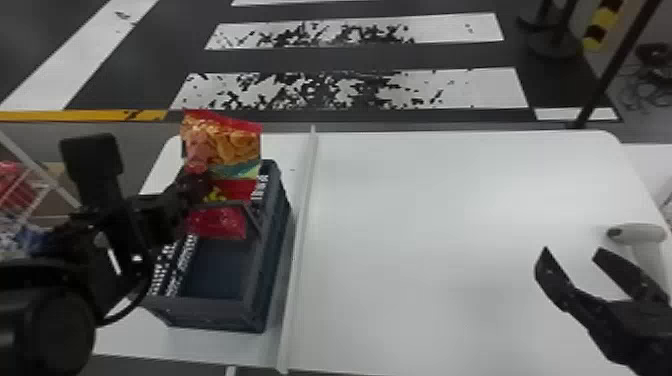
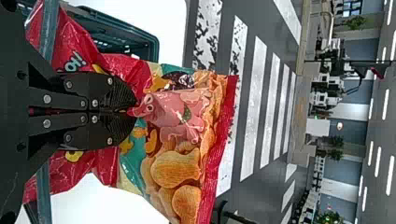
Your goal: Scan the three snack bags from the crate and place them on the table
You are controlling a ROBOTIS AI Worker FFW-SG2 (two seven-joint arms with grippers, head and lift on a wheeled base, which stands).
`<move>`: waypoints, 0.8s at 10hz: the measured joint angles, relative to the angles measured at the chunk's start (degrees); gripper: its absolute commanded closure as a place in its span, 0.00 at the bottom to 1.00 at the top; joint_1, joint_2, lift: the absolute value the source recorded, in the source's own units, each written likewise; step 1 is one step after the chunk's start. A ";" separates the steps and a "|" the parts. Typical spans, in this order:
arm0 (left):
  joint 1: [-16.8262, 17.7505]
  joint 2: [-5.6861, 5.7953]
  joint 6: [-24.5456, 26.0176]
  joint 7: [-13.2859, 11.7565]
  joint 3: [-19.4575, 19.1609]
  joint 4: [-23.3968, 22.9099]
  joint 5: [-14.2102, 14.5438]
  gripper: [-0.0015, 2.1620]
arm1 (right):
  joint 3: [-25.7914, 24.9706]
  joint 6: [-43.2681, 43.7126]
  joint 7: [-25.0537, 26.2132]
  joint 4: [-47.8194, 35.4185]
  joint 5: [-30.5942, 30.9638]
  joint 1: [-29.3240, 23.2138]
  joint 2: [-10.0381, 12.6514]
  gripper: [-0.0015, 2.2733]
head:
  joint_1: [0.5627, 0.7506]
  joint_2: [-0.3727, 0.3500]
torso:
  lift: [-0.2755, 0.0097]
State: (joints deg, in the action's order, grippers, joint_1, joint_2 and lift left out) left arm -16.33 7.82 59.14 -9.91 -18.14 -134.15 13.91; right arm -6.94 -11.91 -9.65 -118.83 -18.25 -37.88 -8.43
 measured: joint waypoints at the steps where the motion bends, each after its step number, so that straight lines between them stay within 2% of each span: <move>1: -0.99 -0.13 -2.86 -0.21 0.21 0.92 -0.39 0.80 | -0.29 0.00 -0.01 0.00 -0.30 0.00 -0.07 0.08 | 0.70 0.64 | 0.75; 3: -2.31 -0.09 -9.03 -1.28 0.23 3.87 -2.91 0.80 | -0.54 0.00 -0.01 0.00 -0.46 -0.09 -0.09 0.08 | 0.70 0.66 | 0.75; 5: -2.51 0.17 -12.61 -1.38 0.05 6.02 -6.20 0.80 | -0.76 0.00 -0.01 -0.01 -0.47 -0.57 0.01 0.08 | 0.70 0.69 | 0.75; 8: -2.17 0.44 -15.67 -2.40 -0.06 7.18 -7.36 0.80 | -0.73 0.00 -0.01 -0.68 -0.38 -1.09 0.48 0.08 | 0.70 0.71 | 0.75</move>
State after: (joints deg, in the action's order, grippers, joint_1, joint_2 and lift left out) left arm -18.50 8.25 43.47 -12.31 -18.20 -126.97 6.54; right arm -7.67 -11.91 -9.67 -119.51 -18.64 -38.97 -7.94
